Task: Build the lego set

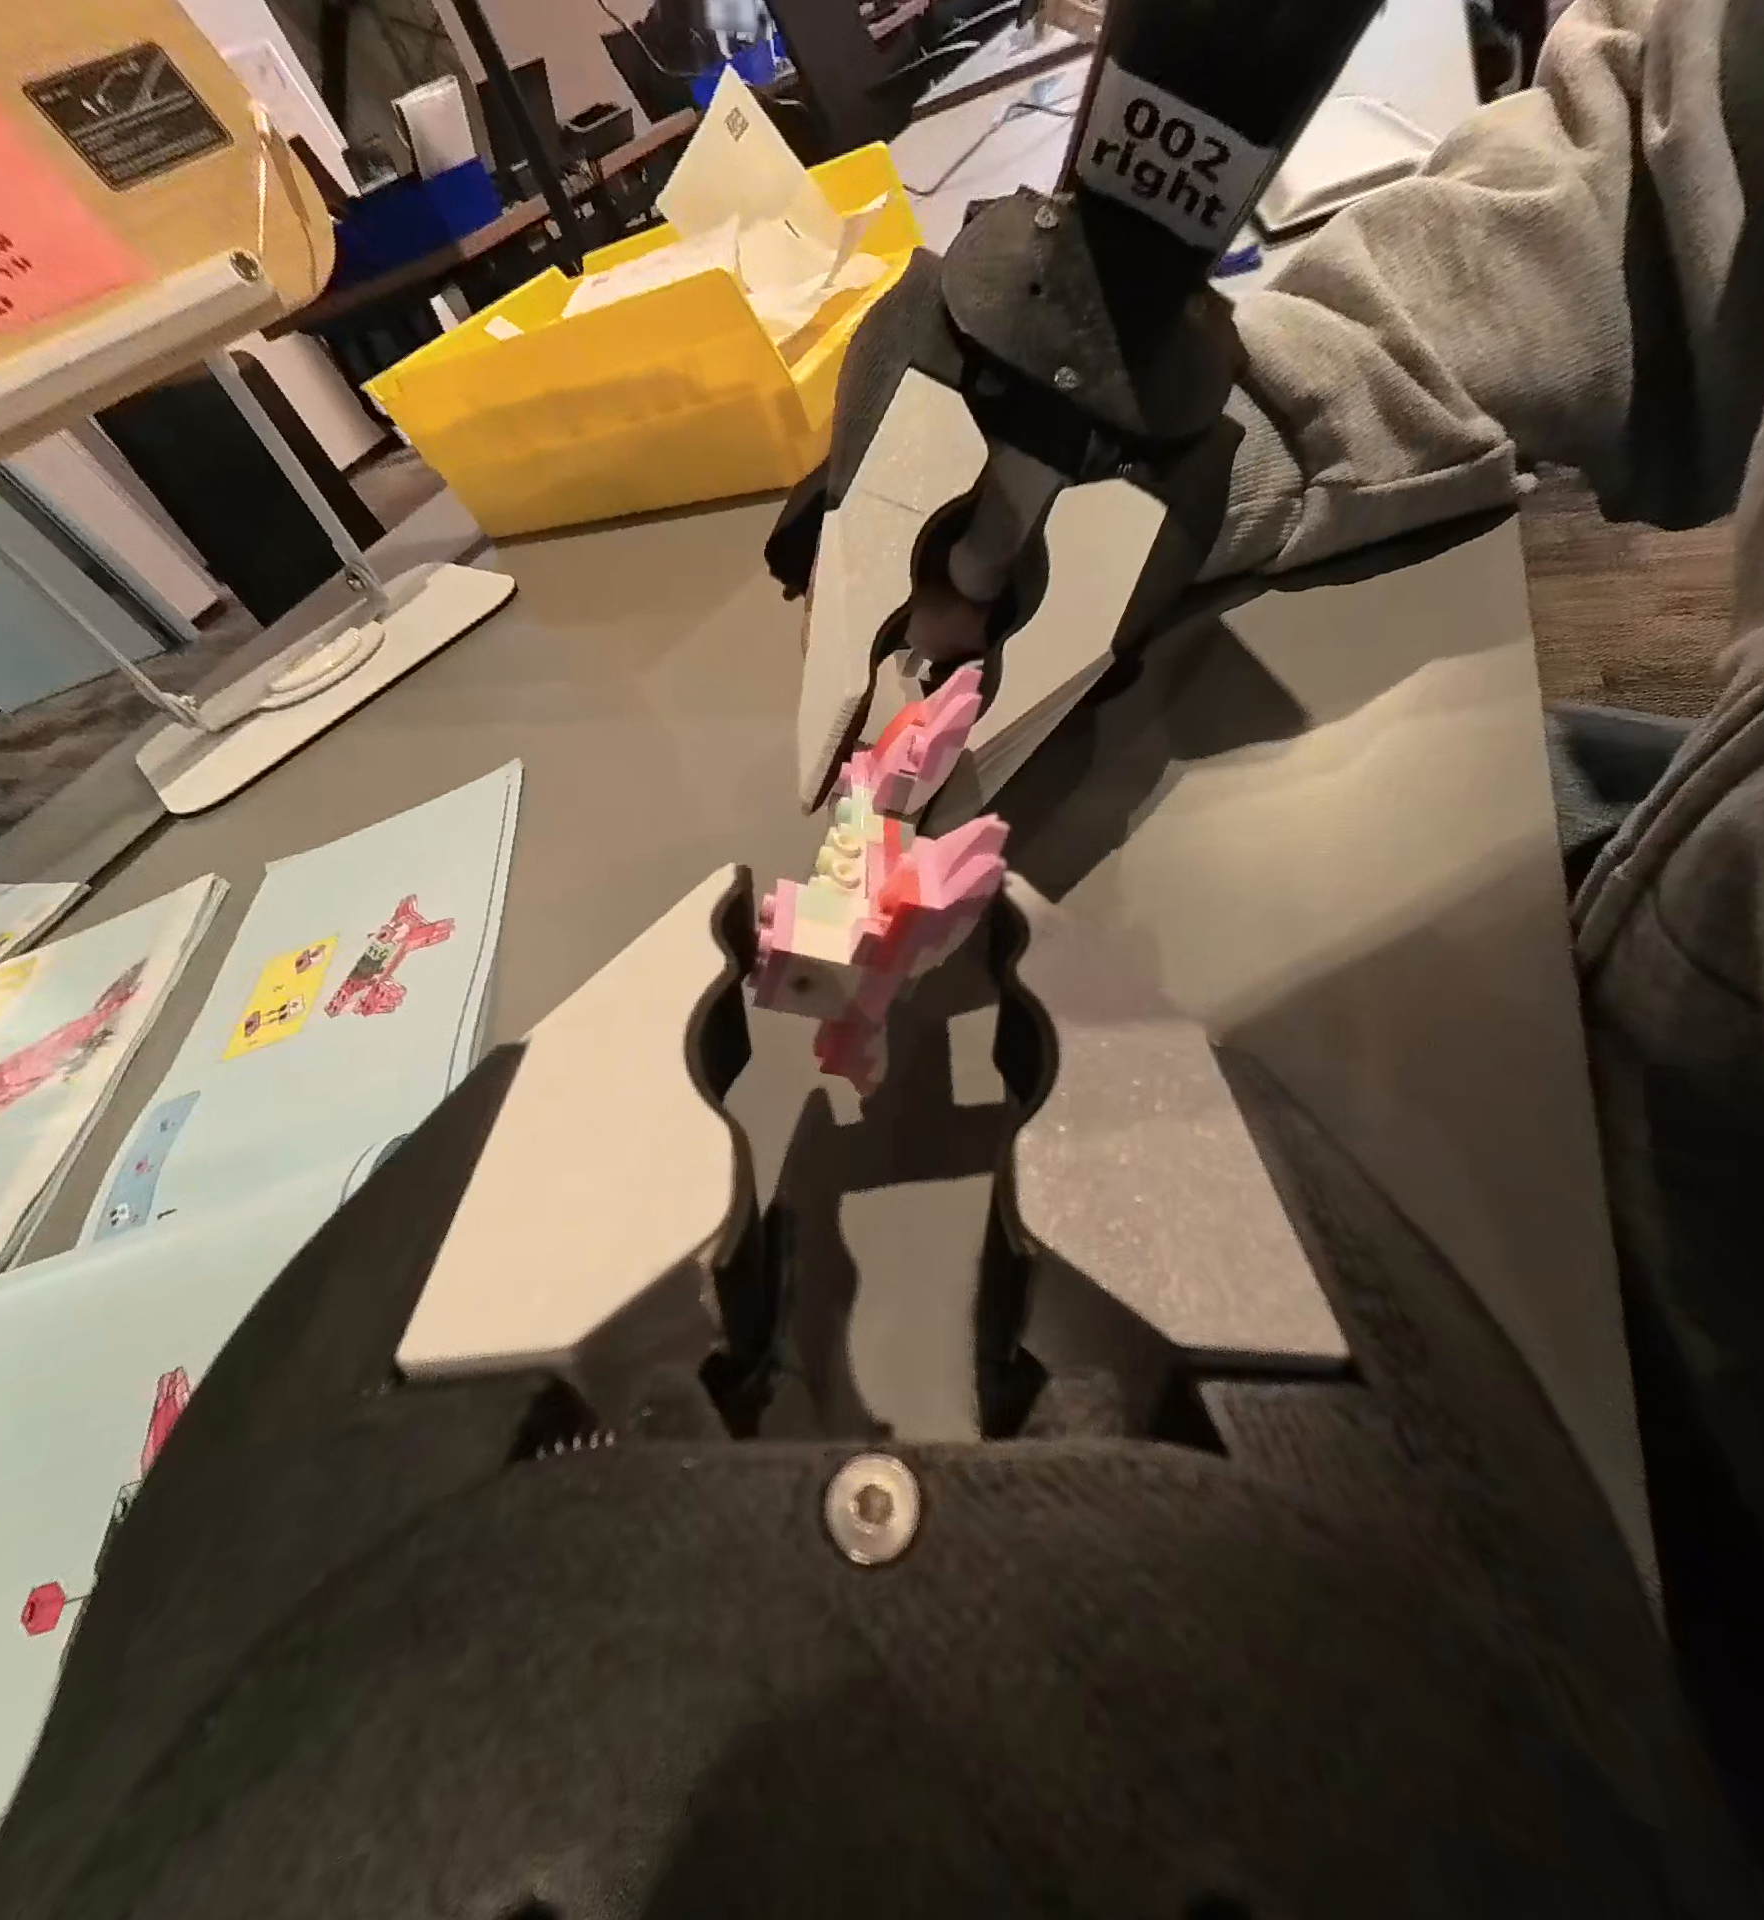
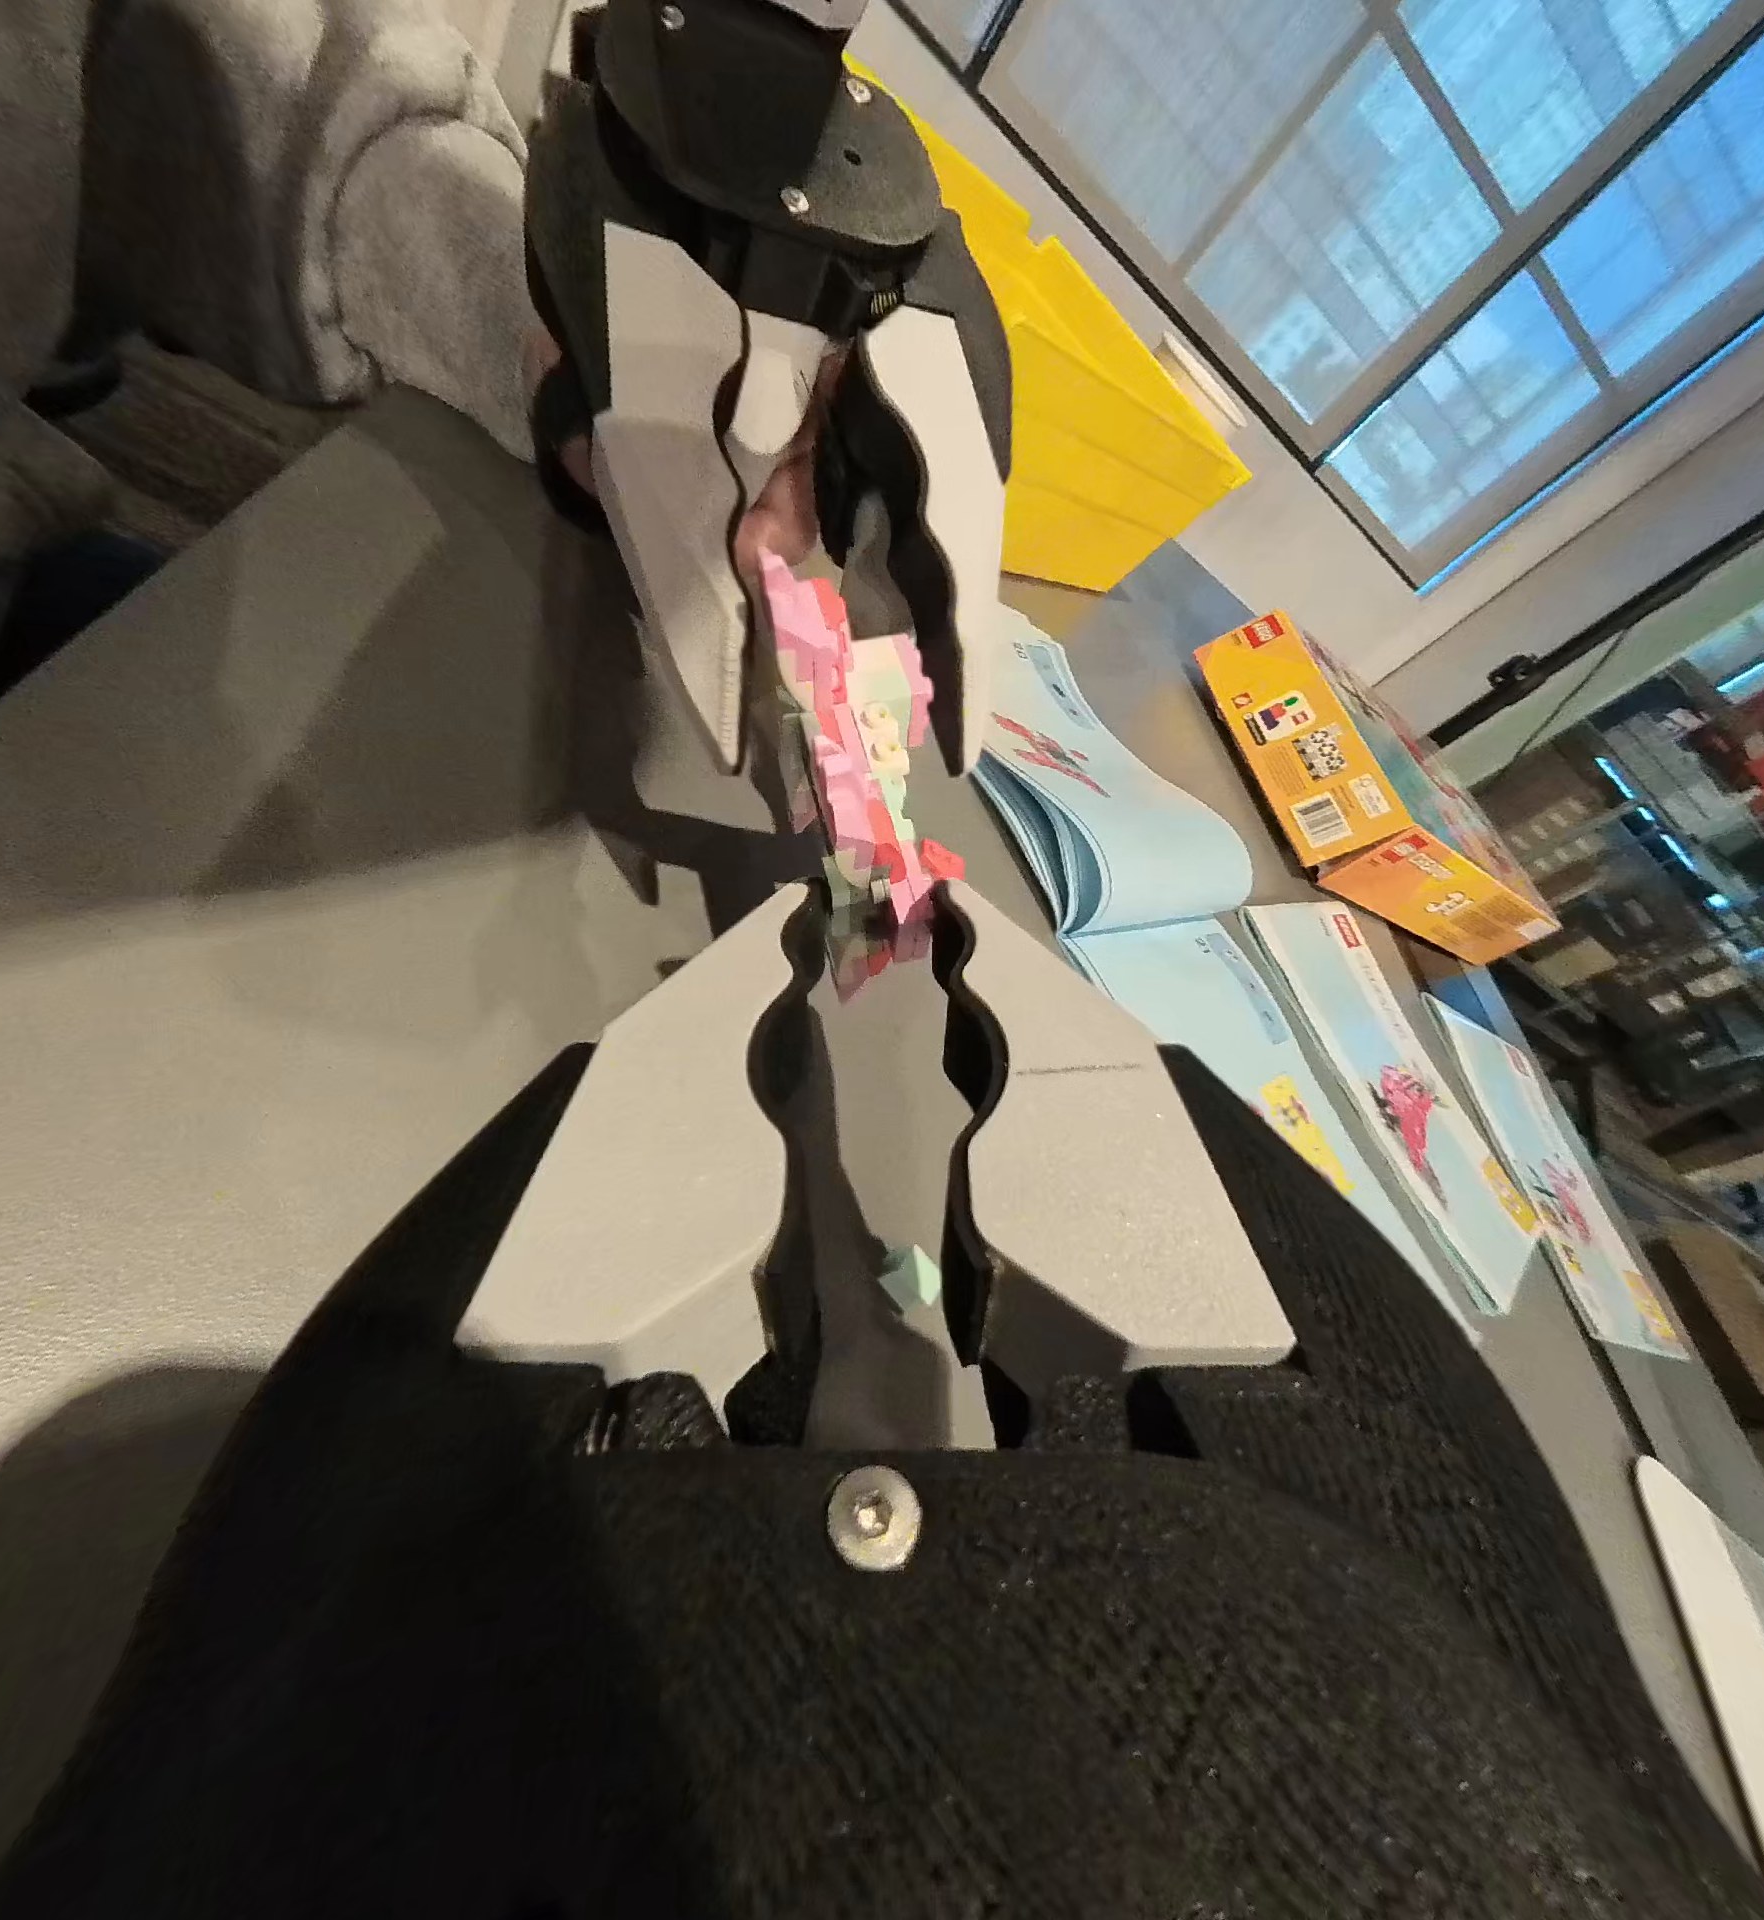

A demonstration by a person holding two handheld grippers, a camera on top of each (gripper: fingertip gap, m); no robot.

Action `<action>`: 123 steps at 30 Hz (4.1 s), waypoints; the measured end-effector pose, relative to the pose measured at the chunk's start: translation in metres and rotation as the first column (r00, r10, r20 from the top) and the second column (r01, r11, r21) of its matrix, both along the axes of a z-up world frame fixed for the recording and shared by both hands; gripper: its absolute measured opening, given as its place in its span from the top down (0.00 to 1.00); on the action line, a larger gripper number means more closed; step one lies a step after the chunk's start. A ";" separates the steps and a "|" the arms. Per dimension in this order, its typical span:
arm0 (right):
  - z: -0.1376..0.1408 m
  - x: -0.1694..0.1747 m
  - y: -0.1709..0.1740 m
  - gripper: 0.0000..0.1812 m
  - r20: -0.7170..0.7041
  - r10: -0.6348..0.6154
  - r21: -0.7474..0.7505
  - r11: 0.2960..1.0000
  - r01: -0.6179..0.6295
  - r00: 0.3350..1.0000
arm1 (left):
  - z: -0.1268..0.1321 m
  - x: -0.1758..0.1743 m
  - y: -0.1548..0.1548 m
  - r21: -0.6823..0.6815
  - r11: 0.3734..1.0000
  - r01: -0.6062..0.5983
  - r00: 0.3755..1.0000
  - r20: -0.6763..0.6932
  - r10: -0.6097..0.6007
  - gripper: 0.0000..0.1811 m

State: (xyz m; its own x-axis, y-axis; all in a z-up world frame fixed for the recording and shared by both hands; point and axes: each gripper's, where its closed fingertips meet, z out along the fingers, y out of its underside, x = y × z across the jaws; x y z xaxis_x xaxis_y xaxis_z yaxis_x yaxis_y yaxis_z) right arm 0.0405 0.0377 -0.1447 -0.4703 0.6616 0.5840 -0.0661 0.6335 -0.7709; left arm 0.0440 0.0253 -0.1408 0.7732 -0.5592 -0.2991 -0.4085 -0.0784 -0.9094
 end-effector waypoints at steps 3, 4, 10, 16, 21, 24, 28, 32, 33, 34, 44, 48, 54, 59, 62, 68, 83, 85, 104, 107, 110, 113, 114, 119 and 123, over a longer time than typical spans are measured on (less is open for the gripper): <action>0.000 0.002 -0.001 0.90 0.019 0.019 -0.026 0.999 -0.018 1.000 | -0.001 -0.001 0.002 0.007 1.000 -0.015 1.000 -0.023 0.016 0.78; 0.000 0.002 -0.001 0.90 0.025 0.023 -0.034 0.999 -0.022 0.999 | -0.002 -0.001 0.002 0.010 1.000 -0.020 0.999 -0.036 0.020 0.78; -0.001 0.005 -0.004 0.90 0.053 0.052 -0.062 0.997 -0.049 0.997 | -0.006 0.002 0.003 0.017 1.000 -0.018 0.996 -0.087 0.019 0.78; -0.003 0.008 -0.007 0.90 0.081 0.087 -0.094 0.992 -0.079 0.993 | -0.009 0.006 0.004 0.017 1.000 -0.008 0.993 -0.117 0.010 0.81; 0.002 0.004 -0.001 0.85 0.071 0.046 -0.128 0.991 -0.036 0.996 | -0.009 0.001 0.008 -0.054 0.998 -0.026 0.999 -0.036 0.025 0.81; 0.009 0.003 0.004 0.81 0.032 0.020 -0.158 0.987 -0.015 0.999 | -0.008 -0.003 0.011 -0.141 0.990 -0.018 0.996 0.088 0.031 0.81; 0.013 0.003 0.008 0.82 0.026 0.012 -0.194 0.981 -0.006 1.000 | -0.004 -0.006 0.012 -0.252 0.966 0.053 0.958 0.287 0.023 0.81; 0.014 0.003 0.009 0.84 0.028 0.011 -0.213 0.977 -0.005 1.000 | 0.000 -0.008 0.012 -0.311 0.942 0.123 0.904 0.427 0.023 0.81; 0.014 0.003 0.009 0.85 0.031 0.011 -0.214 0.977 -0.004 0.999 | 0.001 -0.008 0.012 -0.324 0.936 0.138 0.889 0.456 0.027 0.82; 0.014 0.003 0.009 0.85 0.033 0.010 -0.214 0.977 -0.003 0.999 | 0.001 -0.008 0.012 -0.337 0.929 0.154 0.874 0.485 0.031 0.82; 0.015 0.003 0.010 0.85 0.027 0.004 -0.223 0.975 0.002 1.000 | 0.006 -0.010 0.011 -0.411 0.852 0.326 0.695 0.715 0.079 0.82; 0.017 0.003 0.012 0.85 0.026 0.004 -0.237 0.971 0.003 1.000 | 0.005 -0.009 0.011 -0.425 0.836 0.348 0.677 0.730 0.089 0.82; 0.018 0.003 0.013 0.85 0.028 0.003 -0.251 0.968 0.004 1.000 | 0.005 -0.010 0.012 -0.421 0.836 0.353 0.668 0.739 0.090 0.82; 0.022 0.003 0.013 0.85 0.045 0.017 -0.319 0.948 -0.002 0.999 | 0.010 -0.008 0.010 -0.383 0.855 0.349 0.676 0.735 0.053 0.82; 0.032 0.007 0.009 0.85 0.040 0.063 -0.421 0.906 -0.040 0.997 | 0.025 -0.003 0.005 -0.250 0.923 0.293 0.723 0.689 -0.043 0.82; 0.034 0.015 -0.003 0.86 0.002 0.130 -0.394 0.911 -0.119 0.992 | 0.019 -0.001 0.007 -0.077 0.994 0.084 0.950 0.306 -0.057 0.82; 0.009 0.009 -0.002 0.94 -0.058 0.026 0.030 0.999 -0.024 0.998 | 0.003 -0.003 0.017 0.273 0.959 -0.080 0.884 -0.425 0.195 0.82; 0.007 0.009 -0.001 0.95 -0.073 0.019 0.111 0.994 -0.010 0.997 | 0.003 -0.001 0.016 0.271 0.960 -0.071 0.883 -0.431 0.187 0.82; 0.011 0.010 0.010 0.97 -0.061 -0.010 0.058 0.998 0.013 0.998 | 0.011 -0.002 0.010 0.228 0.972 -0.062 0.956 -0.267 0.124 0.82; 0.012 0.010 0.008 0.97 -0.056 -0.003 0.039 0.999 0.005 0.998 | 0.013 -0.001 0.008 0.220 0.974 -0.051 0.968 -0.230 0.102 0.82; 0.013 0.011 0.008 0.97 -0.051 0.003 0.015 1.000 -0.002 0.999 | 0.015 0.000 0.007 0.210 0.977 -0.041 0.979 -0.189 0.082 0.82; 0.015 0.011 0.007 0.97 -0.053 0.007 -0.003 1.000 -0.008 0.999 | 0.017 0.000 0.006 0.201 0.979 -0.033 0.986 -0.151 0.065 0.82; 0.015 0.011 0.007 0.97 -0.054 0.008 -0.006 1.000 -0.009 0.999 | 0.017 0.000 0.006 0.195 0.980 -0.031 0.989 -0.137 0.059 0.82; 0.021 0.013 0.004 0.97 -0.067 0.024 -0.043 0.999 -0.027 0.997 | 0.020 0.000 0.003 0.158 0.988 0.001 0.999 -0.032 0.004 0.82; 0.039 0.019 0.001 0.92 -0.133 0.043 -0.124 0.990 -0.060 0.990 | 0.030 0.002 0.000 0.147 0.988 0.043 0.993 0.103 -0.059 0.82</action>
State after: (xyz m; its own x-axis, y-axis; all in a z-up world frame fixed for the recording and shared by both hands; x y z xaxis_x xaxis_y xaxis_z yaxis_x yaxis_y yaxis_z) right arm 0.0590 0.0390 -0.1060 -0.4314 0.7115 0.5546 -0.2009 0.5236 -0.8279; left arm 0.0455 0.0256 -0.1106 0.7764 -0.5559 -0.2970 -0.3088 0.0752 -0.9481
